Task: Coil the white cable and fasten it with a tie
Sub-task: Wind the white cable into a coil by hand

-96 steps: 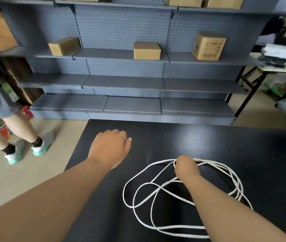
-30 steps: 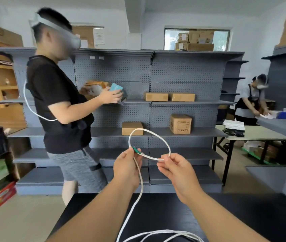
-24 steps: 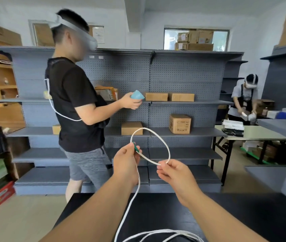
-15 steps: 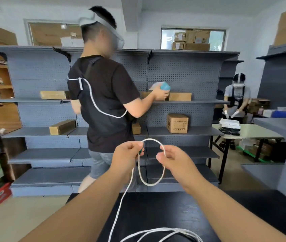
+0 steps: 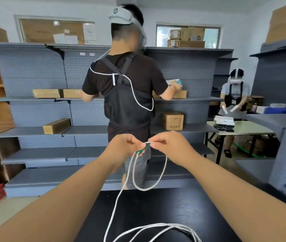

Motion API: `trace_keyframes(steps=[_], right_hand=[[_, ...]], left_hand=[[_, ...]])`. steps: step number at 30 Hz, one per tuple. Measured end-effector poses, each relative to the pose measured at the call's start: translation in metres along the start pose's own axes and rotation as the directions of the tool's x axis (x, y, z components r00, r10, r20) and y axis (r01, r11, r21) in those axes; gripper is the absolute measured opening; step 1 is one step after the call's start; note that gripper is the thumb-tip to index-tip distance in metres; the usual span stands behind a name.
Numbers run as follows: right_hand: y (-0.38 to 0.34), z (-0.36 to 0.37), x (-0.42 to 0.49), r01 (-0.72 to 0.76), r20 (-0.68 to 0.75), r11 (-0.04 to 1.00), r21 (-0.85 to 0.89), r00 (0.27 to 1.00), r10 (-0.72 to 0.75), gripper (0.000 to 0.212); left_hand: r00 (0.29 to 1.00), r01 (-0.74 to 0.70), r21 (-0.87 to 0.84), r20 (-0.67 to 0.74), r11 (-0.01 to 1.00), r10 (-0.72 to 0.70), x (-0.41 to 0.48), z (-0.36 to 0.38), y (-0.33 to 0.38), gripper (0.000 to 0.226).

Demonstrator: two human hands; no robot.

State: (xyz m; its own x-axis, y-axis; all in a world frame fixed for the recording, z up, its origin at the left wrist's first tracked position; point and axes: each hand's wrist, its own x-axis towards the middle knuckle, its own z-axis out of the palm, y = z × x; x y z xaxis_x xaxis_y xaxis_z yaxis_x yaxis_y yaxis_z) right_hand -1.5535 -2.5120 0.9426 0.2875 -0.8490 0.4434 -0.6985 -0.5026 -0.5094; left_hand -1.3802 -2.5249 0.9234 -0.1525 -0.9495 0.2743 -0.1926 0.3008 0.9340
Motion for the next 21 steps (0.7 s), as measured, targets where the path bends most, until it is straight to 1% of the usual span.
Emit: trace_keyframes(steps=[3, 6, 9, 12, 17, 21], right_hand=[[-0.003, -0.003, 0.003, 0.005, 0.066, 0.998, -0.061, 0.998, -0.001, 0.02], [-0.005, -0.005, 0.005, 0.001, 0.09, 0.996, -0.084, 0.996, 0.007, 0.02], [-0.004, -0.006, 0.009, -0.032, 0.111, 0.999, -0.032, 0.993, 0.036, 0.018], [-0.004, -0.005, 0.012, -0.036, 0.134, 0.999, 0.008, 0.99, 0.035, 0.016], [-0.002, -0.004, 0.013, -0.032, 0.12, 0.999, -0.005, 0.992, 0.032, 0.018], [0.001, 0.0, 0.013, -0.006, 0.083, 0.999, -0.04, 0.997, 0.01, 0.023]], left_hand=[[0.999, 0.0, 0.059, 0.033, 0.998, -0.002, 0.005, -0.003, 0.005, 0.019], [0.999, -0.021, 0.095, 0.051, 0.995, 0.016, 0.007, -0.002, 0.011, 0.018], [0.997, -0.029, 0.111, 0.068, 0.993, 0.022, 0.01, -0.003, 0.013, 0.016], [0.994, -0.034, 0.138, 0.107, 0.99, 0.02, 0.012, -0.005, 0.015, 0.018], [0.992, -0.013, 0.124, 0.125, 0.992, -0.003, 0.015, -0.006, 0.014, 0.02], [0.992, 0.028, 0.06, 0.121, 0.998, -0.035, 0.014, -0.003, 0.009, 0.016]])
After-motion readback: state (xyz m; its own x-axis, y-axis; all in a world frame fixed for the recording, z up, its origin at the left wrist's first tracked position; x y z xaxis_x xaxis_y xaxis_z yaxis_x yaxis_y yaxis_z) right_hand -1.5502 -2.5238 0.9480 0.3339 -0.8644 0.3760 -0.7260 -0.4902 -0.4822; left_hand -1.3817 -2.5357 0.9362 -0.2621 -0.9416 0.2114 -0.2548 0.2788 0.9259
